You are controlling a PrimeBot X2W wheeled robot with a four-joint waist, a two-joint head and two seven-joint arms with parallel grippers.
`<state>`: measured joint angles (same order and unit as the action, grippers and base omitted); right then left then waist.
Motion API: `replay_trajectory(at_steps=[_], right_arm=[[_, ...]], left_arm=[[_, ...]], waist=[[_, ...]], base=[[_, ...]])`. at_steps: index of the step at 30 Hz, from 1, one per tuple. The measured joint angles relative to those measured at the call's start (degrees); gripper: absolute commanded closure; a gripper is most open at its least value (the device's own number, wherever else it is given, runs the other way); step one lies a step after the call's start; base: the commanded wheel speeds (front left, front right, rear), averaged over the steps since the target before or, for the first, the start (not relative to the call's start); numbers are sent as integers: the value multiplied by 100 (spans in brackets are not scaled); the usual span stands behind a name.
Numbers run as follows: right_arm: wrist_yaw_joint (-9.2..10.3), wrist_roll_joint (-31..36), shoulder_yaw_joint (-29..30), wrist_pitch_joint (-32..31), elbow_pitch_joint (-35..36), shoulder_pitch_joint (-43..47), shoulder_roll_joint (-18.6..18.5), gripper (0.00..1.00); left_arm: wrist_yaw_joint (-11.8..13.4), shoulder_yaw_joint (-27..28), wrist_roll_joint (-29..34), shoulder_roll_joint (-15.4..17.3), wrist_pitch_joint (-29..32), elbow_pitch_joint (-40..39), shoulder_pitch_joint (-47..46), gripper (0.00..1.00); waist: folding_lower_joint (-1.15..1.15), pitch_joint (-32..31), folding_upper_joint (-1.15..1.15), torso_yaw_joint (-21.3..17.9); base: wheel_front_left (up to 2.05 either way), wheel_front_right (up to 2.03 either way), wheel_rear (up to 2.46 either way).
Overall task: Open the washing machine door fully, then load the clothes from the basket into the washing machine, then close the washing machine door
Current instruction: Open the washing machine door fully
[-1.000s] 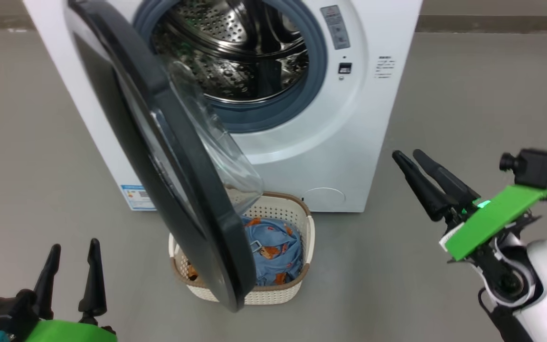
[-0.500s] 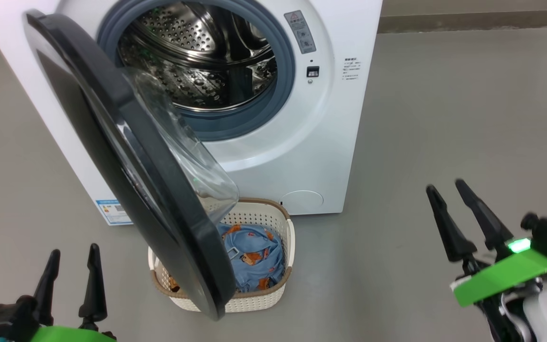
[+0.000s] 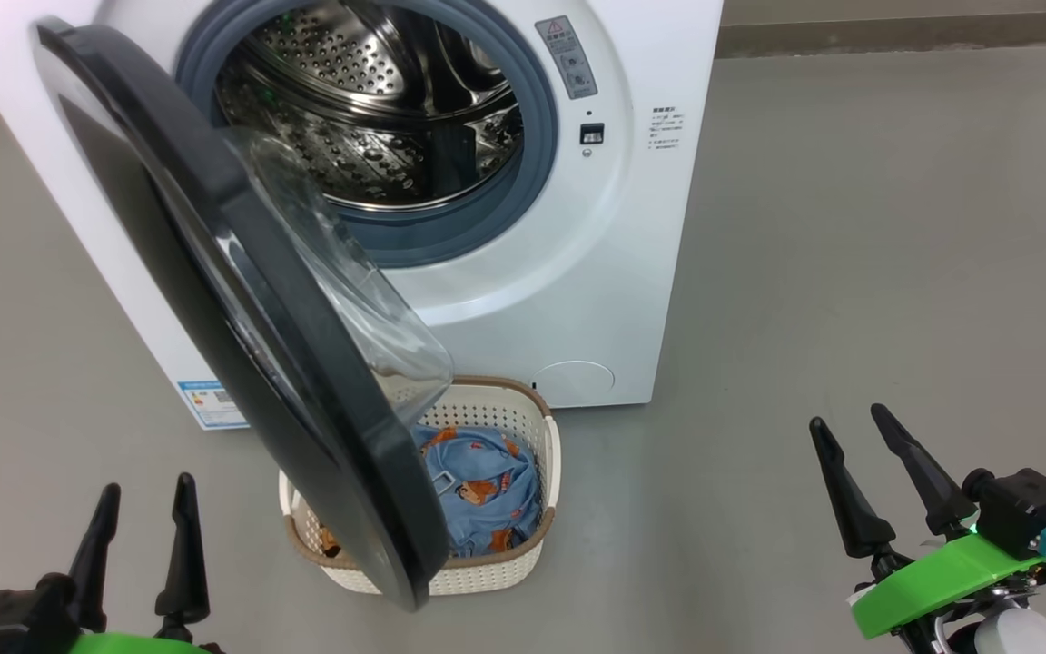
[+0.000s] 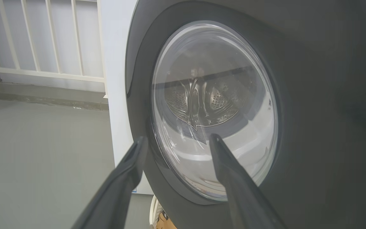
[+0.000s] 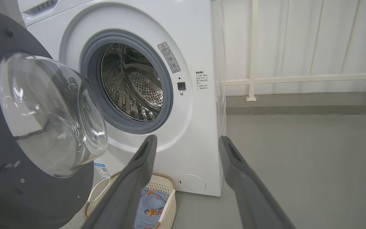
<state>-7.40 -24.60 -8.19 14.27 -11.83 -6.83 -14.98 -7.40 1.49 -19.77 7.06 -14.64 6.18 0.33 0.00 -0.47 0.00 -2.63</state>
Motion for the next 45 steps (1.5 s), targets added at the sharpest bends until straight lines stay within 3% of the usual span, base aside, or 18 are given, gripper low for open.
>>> replay_trajectory(at_steps=[39, 40, 41, 42, 44, 45], right_arm=[[0, 292, 204, 3, 65, 3, 203, 0], [0, 297, 207, 3, 65, 3, 205, 0], [0, 297, 209, 3, 65, 3, 209, 0], [0, 298, 210, 3, 65, 3, 211, 0], [0, 298, 221, 3, 65, 3, 212, 0], [0, 299, 232, 3, 65, 3, 212, 0]], left_arm=[[0, -5, 40, -29, 0, 7, -7, 0], [0, -5, 40, -26, 0, 5, -8, 9], [0, -5, 40, -26, 0, 5, -8, 51], [0, -8, 38, -26, 0, 3, -8, 73], [0, -8, 37, -25, 0, -12, -8, 100], [0, -8, 32, -24, 0, -32, -8, 100]], waist=[[0, 48, 0, 120], [0, 53, 0, 121], [0, 57, 0, 121], [0, 59, 0, 122], [0, 64, 0, 124], [0, 68, 0, 127]], base=[[0, 0, 0], [0, 0, 0], [0, 0, 0], [0, 0, 0], [0, 0, 0], [0, 0, 0]])
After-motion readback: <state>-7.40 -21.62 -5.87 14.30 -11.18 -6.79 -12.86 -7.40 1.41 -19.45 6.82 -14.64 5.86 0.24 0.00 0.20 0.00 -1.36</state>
